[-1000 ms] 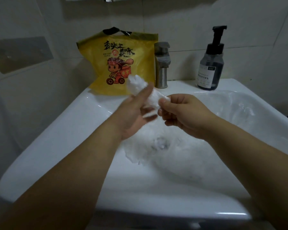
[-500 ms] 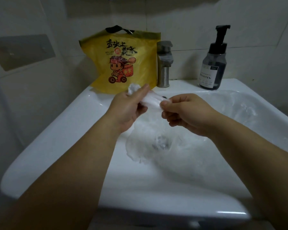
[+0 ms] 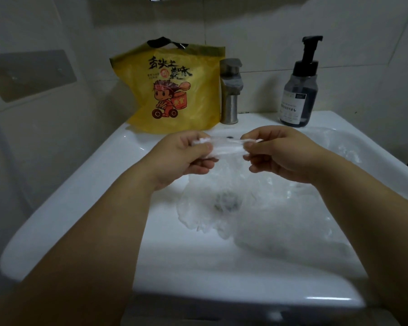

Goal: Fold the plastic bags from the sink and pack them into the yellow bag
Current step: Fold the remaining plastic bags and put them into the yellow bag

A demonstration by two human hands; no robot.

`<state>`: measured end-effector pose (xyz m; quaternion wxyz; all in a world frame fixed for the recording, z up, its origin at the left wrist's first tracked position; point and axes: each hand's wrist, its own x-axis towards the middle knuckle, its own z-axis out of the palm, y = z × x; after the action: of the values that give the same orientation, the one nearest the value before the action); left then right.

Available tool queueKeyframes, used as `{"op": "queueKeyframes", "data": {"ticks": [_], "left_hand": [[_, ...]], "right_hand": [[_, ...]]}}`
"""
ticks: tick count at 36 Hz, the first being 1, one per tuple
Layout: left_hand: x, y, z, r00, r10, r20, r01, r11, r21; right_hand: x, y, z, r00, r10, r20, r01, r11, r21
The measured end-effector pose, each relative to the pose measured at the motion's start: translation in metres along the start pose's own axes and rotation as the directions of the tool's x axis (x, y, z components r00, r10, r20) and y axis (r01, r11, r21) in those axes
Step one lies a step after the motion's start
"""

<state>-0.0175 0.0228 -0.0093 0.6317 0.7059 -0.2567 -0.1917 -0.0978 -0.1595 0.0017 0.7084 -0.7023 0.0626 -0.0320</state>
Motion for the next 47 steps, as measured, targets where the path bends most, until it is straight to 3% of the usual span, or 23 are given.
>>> {"op": "queueKeyframes", "data": {"ticks": [8,14,17,19,25,33,36,38,41,43,45,47], "left_hand": [[-0.005,0.009,0.0,0.999,0.013,0.044,-0.003,0.974,-0.228],[-0.005,0.009,-0.002,0.999,0.025,0.028,-0.017,0.969,-0.246],[-0.004,0.01,-0.003,0.999,0.029,0.033,-0.02,0.968,-0.251],[-0.003,0.01,-0.002,1.0,0.021,0.015,-0.018,0.976,-0.219],[-0.001,0.003,-0.002,1.0,0.022,0.011,-0.021,0.994,-0.11],[0.005,-0.001,-0.002,0.993,0.075,-0.09,-0.086,0.988,-0.125],[0.007,0.001,0.0,0.991,0.091,-0.098,-0.111,0.967,-0.228],[0.008,0.004,0.002,0.988,0.107,-0.108,-0.141,0.912,-0.386],[0.007,0.004,0.005,0.995,0.09,0.047,-0.05,0.837,-0.545],[0.007,-0.004,0.011,0.981,0.03,0.193,0.034,0.946,-0.322],[0.004,-0.009,0.024,0.972,-0.023,0.234,0.029,0.999,-0.024],[0.006,-0.007,0.035,0.986,-0.033,0.162,0.033,0.999,0.002]], "right_hand": [[-0.003,-0.003,0.002,0.995,-0.102,0.011,0.099,0.983,0.152],[-0.005,-0.005,0.002,0.99,-0.142,0.002,0.139,0.974,0.181],[-0.007,-0.008,0.003,0.984,-0.163,0.074,0.147,0.97,0.193],[-0.007,-0.007,0.003,0.984,-0.151,0.098,0.135,0.979,0.153],[-0.002,-0.002,0.001,0.992,-0.123,-0.026,0.123,0.992,0.007],[0.0,0.001,0.002,0.998,-0.04,-0.045,0.034,0.993,-0.116],[-0.001,0.001,0.008,0.996,-0.067,-0.065,0.052,0.977,-0.208],[-0.001,0.0,0.014,0.988,-0.133,-0.082,0.113,0.972,-0.207],[-0.002,0.002,0.023,0.966,-0.225,-0.125,0.207,0.967,-0.147],[-0.002,0.005,0.031,0.956,-0.266,-0.123,0.248,0.958,-0.146],[0.0,0.011,0.038,0.945,-0.306,-0.119,0.279,0.939,-0.199],[0.001,0.013,0.041,0.941,-0.313,-0.129,0.28,0.934,-0.22]]}}
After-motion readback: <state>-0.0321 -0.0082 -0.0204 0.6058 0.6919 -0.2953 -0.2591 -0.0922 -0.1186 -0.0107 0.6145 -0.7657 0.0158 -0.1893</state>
